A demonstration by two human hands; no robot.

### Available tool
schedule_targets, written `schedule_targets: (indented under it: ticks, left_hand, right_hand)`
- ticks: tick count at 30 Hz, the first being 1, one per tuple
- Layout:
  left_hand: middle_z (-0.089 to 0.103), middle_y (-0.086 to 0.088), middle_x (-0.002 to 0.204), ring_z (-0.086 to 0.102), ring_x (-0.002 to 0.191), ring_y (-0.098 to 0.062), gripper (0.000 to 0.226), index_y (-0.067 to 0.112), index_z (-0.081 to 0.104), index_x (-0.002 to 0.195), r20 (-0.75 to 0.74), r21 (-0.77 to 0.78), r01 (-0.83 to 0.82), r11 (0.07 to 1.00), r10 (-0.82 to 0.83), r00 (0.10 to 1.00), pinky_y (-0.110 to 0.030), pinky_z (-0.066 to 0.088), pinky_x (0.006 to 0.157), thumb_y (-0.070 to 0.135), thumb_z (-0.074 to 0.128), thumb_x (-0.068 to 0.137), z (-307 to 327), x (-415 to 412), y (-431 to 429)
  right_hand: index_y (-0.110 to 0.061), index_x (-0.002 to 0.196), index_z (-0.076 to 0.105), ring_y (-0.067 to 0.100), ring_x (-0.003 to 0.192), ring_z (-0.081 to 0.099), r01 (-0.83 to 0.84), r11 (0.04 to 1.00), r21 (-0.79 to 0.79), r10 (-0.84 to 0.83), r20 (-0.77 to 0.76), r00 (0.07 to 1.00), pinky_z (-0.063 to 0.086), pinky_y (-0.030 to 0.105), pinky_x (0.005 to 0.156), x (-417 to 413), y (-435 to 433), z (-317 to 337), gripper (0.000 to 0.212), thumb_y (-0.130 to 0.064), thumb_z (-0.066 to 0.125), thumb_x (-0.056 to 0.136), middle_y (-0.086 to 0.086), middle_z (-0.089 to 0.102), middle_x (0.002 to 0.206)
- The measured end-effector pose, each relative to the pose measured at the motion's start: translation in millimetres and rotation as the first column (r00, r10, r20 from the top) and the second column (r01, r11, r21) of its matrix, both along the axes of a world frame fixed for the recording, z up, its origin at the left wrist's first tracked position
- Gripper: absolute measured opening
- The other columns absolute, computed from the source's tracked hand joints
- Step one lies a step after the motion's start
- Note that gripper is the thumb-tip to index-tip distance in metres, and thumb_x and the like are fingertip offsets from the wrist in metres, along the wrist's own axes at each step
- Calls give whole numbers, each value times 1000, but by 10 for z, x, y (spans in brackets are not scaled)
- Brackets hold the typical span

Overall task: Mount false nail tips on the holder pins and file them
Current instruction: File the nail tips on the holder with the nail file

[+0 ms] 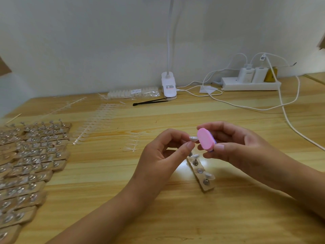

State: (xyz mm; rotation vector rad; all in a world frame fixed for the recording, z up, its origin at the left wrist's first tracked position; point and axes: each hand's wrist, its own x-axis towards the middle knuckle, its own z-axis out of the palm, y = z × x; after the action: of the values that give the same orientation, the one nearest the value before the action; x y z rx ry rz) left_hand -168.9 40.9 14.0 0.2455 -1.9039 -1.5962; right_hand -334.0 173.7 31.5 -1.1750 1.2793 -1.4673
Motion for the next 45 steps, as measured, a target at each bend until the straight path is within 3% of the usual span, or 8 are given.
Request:
schedule_targets:
  ticks: [3,9,14,19,22,26,33,45]
  left_hand:
    - [68,5,87,65,82,-5,6,21,69,93,-4,-8,2,1000,-2,1000,-18,51,73,23,68,87,-5,5,-8]
    - [70,9,90,66,85,-5,10,31,71,92,-9,-11,2,1000,-2,1000,-19,52,74,22,67,89,1,5,-4]
    - [70,10,90,66,86,-5,10,31,71,89,-6,-2,-5,1000,5,1000,-21,53,74,22,68,87,7,2,8]
    - [68,3,97,65,93,-11,7,21,69,93,-30,-46,-18,999,17,999,-22,53,78,18,68,87,0,14,15]
    - [70,2,94,68,91,-11,9,23,70,92,-47,-33,-25,999,23,999,-19,53,78,16,69,87,10,17,19]
    - [71,2,91,68,90,-13,8,22,71,90,-50,-60,-35,998,32,998,-22,54,79,17,72,85,-7,10,32]
    - [68,0,94,67,92,-22,5,25,68,91,-65,-164,-23,986,12,998,-25,53,79,25,66,87,-11,14,59]
    - [62,4,92,65,88,-15,3,6,68,91,-102,-406,-83,910,45,994,-20,54,78,8,68,89,-24,2,87]
  right_hand:
    - [-33,130,60,17,104,67,-10,1000,-1,10,-47,999,52,24,88,12,2,21,51,-30,68,80,1,69,110]
    - [-18,107,64,27,104,69,84,996,-18,-84,46,995,54,24,84,30,-20,2,35,-33,71,76,14,73,108]
    - [-15,113,56,27,102,71,152,987,-47,-150,39,988,56,26,81,52,-40,-28,29,-22,50,86,15,74,105]
    - [-20,109,74,19,114,65,121,991,-51,-123,-43,991,52,22,91,97,-12,-2,35,-38,57,85,5,70,119]
    - [-24,110,74,15,100,69,137,990,-34,-139,-69,988,53,20,84,93,-5,27,34,-43,62,83,1,73,106]
    - [-30,106,71,12,70,66,146,988,-47,-147,-14,989,55,21,69,102,2,43,26,-36,74,81,0,70,81]
    - [-22,92,74,11,71,69,103,994,-30,-103,23,994,56,21,65,132,7,78,14,-29,76,79,1,72,82]
    - [-19,84,74,9,68,67,138,990,9,-138,126,982,56,21,62,71,-1,92,12,-26,79,76,0,68,78]
